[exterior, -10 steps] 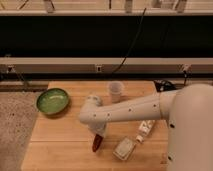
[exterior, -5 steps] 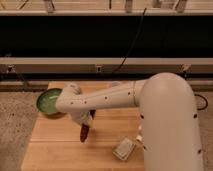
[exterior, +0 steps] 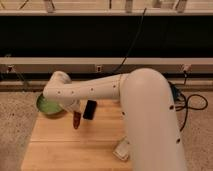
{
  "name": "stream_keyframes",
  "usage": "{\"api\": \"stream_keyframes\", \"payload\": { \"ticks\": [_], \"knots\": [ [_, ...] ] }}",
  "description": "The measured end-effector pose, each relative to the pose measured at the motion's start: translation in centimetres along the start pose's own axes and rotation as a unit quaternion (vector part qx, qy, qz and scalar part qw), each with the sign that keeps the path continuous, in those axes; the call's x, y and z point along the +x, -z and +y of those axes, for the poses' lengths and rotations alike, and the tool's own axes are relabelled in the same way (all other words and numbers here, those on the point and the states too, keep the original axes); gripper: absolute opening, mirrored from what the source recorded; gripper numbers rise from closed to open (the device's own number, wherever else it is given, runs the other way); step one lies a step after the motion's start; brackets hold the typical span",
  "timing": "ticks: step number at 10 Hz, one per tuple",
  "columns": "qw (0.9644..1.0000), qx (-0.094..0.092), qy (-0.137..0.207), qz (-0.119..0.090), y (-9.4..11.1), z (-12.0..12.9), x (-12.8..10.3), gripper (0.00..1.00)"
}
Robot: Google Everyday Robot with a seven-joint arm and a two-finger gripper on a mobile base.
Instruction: Place the pepper in the ceramic bowl
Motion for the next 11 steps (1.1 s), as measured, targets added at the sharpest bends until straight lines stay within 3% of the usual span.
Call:
{"api": "stream_keyframes", "payload": {
  "ticks": [5, 9, 10, 11],
  "knots": [
    [0.9984, 0.036, 0.026, 0.036, 2.0, -6.3, 3.6, 0.0],
    [0.994, 0.07, 0.049, 0.069, 2.4, -11.1, 5.4, 0.0],
    [0.9923, 0.077, 0.053, 0.081, 2.5, -11.8, 6.3, 0.02],
    [0.9906, 0.084, 0.054, 0.093, 2.4, -12.5, 7.3, 0.11]
  ]
}}
